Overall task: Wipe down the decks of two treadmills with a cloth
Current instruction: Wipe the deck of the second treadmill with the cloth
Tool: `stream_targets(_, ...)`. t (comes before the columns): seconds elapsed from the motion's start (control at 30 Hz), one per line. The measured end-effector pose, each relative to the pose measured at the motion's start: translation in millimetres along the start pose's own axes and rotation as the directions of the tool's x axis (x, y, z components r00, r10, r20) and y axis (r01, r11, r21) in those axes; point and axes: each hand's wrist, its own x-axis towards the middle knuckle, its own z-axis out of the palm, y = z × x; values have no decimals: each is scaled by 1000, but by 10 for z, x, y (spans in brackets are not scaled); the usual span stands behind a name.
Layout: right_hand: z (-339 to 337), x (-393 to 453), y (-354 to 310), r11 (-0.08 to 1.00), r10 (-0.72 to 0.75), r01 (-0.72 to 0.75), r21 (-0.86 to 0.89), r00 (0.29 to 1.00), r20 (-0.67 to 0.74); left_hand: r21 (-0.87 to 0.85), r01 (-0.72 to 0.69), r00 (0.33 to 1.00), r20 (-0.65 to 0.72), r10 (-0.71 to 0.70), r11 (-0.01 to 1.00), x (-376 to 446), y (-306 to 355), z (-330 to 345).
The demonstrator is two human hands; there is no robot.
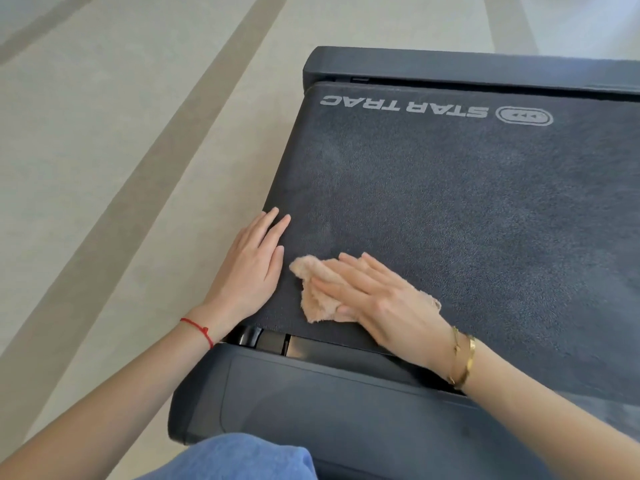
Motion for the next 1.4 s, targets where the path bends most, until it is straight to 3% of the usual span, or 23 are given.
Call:
stream_targets(0.1, -20, 263, 165, 997, 75, -75, -3, 997, 34, 17, 41, 999, 13, -41, 999, -145, 12, -48)
stream_targets(0.27, -18, 963, 375, 970, 241, -241, 16, 970, -42, 35, 91, 995, 46, -93, 995, -481, 141, -119)
stream_targets(0.33, -4, 996, 287, 979, 204, -204, 4, 975, -84, 43, 104, 993, 44, -106, 994, -623, 189, -143)
stream_targets(0.5, 57, 465, -206, 997, -53, 59, 53, 993, -101, 41, 196, 981, -9, -196, 980, -827, 228, -182)
stream_targets(0.63, 137, 374, -195, 996, -86, 87, 27, 995, -53, 5, 243, 968, -60, -242, 970, -883, 256, -165)
stream_targets(0.8, 45, 1085, 270, 996, 72, -75, -44, 996, -48, 11, 238, 971, -38, -238, 971, -875, 270, -170)
stream_targets(0.93, -17, 1465, 491, 978, 208, -206, 24, 974, -86, 26, 220, 975, 3, -220, 975, -850, 264, -194)
stream_targets(1.13, 14, 541, -145, 999, 19, -17, 29, 998, -55, 16, 169, 985, 31, -169, 986, -746, 219, -202)
stream_targets(1.23, 94, 36, -274, 998, -15, 21, 55, 994, -111, 12, 129, 991, 28, -130, 992, -632, 207, -183)
stream_targets(1.3, 110, -73, -228, 999, 6, -3, 34, 995, -100, 21, 89, 995, 35, -89, 996, -498, 214, -150)
stream_targets(1.4, 66, 71, 39, 988, 151, -150, 27, 985, -82, 47, 17, 998, 66, -20, 999, -241, 269, -74)
